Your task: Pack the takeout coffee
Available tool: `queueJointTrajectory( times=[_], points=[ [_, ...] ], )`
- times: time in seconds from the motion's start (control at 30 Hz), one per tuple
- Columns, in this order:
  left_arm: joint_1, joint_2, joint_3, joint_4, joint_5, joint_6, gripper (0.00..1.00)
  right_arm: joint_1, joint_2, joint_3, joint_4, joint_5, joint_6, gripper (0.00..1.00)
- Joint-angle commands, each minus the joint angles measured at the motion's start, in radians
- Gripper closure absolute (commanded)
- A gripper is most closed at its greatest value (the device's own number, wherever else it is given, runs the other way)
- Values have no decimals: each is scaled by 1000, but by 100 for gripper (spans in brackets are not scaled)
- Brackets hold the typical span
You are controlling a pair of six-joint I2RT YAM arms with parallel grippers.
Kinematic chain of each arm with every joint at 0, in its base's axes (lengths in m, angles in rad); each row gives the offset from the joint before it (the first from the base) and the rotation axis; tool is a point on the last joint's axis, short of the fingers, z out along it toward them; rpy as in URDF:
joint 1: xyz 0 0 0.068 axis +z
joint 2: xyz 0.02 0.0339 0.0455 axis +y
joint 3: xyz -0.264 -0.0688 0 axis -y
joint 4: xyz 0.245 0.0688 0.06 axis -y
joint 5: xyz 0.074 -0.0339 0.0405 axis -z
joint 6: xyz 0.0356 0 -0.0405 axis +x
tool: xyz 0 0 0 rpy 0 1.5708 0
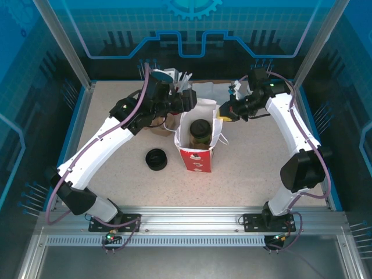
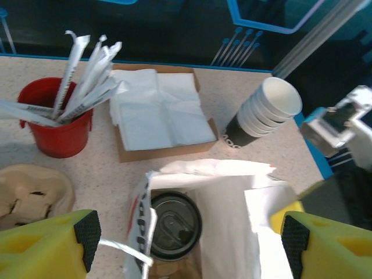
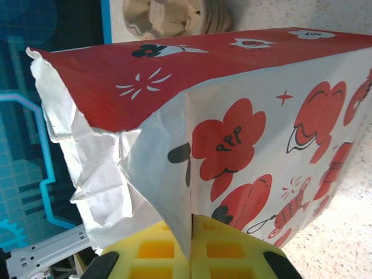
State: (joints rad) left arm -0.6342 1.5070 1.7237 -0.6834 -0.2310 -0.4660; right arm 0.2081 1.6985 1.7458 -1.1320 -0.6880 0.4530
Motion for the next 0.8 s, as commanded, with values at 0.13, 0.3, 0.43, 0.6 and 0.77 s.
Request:
queueJointTrajectory(
  times=[0.13, 0.3, 0.43, 0.6, 0.77],
  points=[
    [93, -18, -34, -19, -25, -38, 17, -11, 38, 0, 53, -85, -45, 91],
    [146, -12, -39, -32, -30, -64, 17, -11, 50, -25, 57, -99, -55, 89],
    [179, 12, -30, -40, -9, -67, 17, -11, 59, -38, 67, -119, -68, 88],
    [196, 35, -18, -47, -4, -58, 16, -5, 80, -44, 71, -143, -79, 87],
    [220, 45, -17, -44, 5, -55, 16, 3, 89, -57, 97, -164, -79, 86]
  ],
)
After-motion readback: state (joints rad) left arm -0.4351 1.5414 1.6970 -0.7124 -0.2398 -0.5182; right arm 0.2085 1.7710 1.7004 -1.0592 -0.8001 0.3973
